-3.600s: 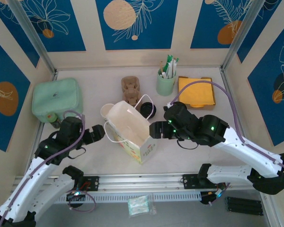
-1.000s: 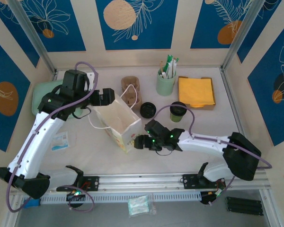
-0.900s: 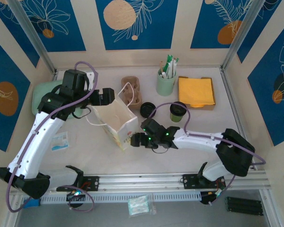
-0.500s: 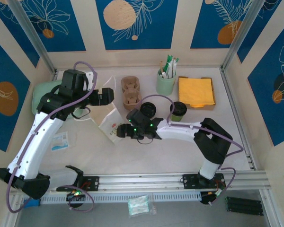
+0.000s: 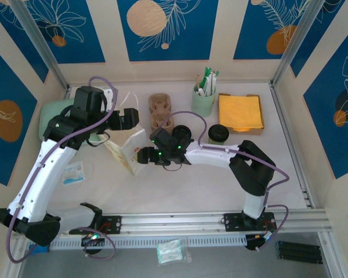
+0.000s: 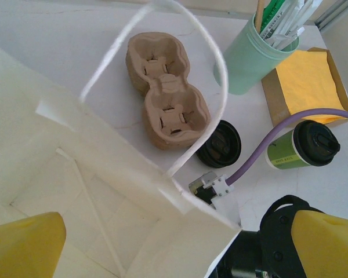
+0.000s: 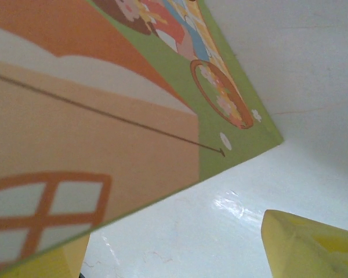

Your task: Pack the takeout coffee

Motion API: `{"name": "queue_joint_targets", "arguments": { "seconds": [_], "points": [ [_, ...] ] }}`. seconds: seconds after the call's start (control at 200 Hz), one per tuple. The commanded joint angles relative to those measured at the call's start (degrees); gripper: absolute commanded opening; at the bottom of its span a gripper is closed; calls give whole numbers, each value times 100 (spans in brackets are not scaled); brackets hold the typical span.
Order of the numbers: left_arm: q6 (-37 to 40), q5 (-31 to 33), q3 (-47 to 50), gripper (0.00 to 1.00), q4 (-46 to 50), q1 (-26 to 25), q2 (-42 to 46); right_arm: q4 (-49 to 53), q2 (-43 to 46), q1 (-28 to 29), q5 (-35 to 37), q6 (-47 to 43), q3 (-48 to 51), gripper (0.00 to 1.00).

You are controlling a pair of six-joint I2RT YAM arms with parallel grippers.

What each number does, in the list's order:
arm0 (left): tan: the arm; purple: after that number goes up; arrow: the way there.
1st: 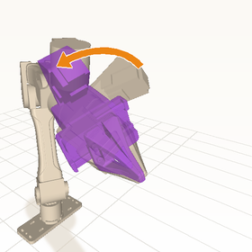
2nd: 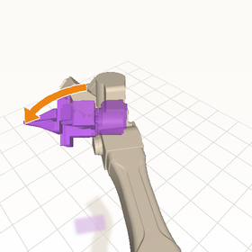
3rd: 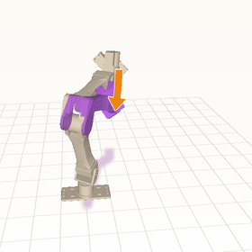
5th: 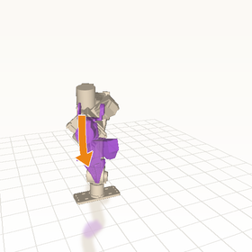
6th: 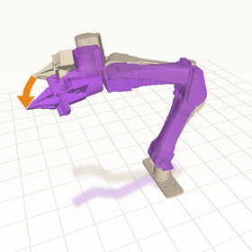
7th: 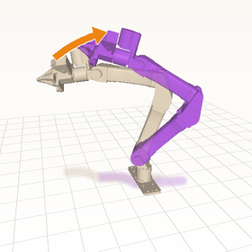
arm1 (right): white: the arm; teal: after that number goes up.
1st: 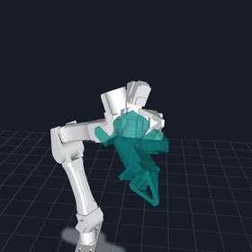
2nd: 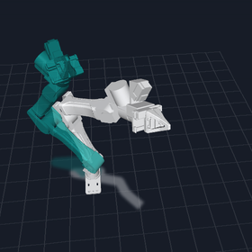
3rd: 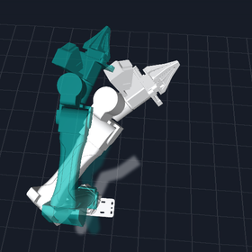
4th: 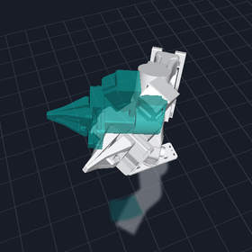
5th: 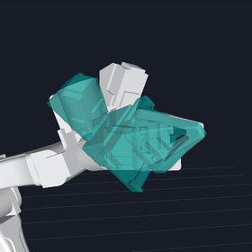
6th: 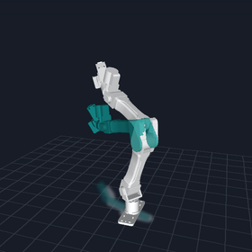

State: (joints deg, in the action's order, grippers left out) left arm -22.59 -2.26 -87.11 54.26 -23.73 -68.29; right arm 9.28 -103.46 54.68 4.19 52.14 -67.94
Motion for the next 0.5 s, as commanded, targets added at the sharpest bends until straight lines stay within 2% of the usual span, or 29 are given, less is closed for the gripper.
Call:
{"name": "queue_joint_targets", "arguments": {
  "seconds": [0.0,0.14,0.335,0.495],
  "points": [
    [-36,7,-67,99,-3,79,62,335,505,-45,-137,-197,-106,80],
    [-9,15,-134,100,3,81,20,667,907,-58,-63,-306,-93,83],
    [52,110,-278,99,127,96,52,1014,1617,-49,105,-337,-11,82],
    [173,539,-351,99,302,121,325,1263,2145,-54,334,-432,-88,81]
  ]
}}
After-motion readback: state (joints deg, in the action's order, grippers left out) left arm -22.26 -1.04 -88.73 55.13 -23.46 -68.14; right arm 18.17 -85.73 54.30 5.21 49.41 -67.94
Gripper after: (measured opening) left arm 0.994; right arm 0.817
